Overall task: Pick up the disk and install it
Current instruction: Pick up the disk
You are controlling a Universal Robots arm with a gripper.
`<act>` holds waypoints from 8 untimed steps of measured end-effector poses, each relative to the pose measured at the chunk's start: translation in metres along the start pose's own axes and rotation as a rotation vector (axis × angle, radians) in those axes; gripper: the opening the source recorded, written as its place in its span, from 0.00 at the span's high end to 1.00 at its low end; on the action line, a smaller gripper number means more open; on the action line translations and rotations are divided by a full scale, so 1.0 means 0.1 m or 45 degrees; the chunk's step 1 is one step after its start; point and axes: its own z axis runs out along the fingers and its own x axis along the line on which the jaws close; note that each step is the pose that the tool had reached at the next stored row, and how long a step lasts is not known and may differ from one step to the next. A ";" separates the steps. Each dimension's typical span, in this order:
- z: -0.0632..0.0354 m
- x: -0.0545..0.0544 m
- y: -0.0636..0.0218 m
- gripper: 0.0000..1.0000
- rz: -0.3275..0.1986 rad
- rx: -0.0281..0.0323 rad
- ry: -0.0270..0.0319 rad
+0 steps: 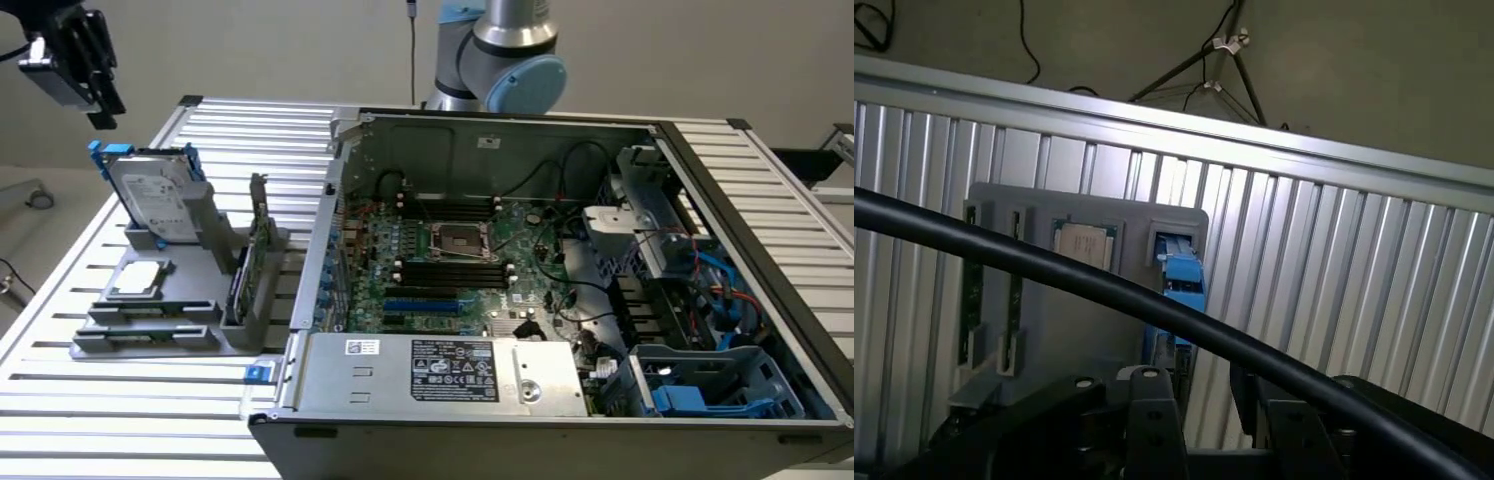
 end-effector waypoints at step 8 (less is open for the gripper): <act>0.080 0.02 0.006 0.40 0.060 -0.0002 0.0009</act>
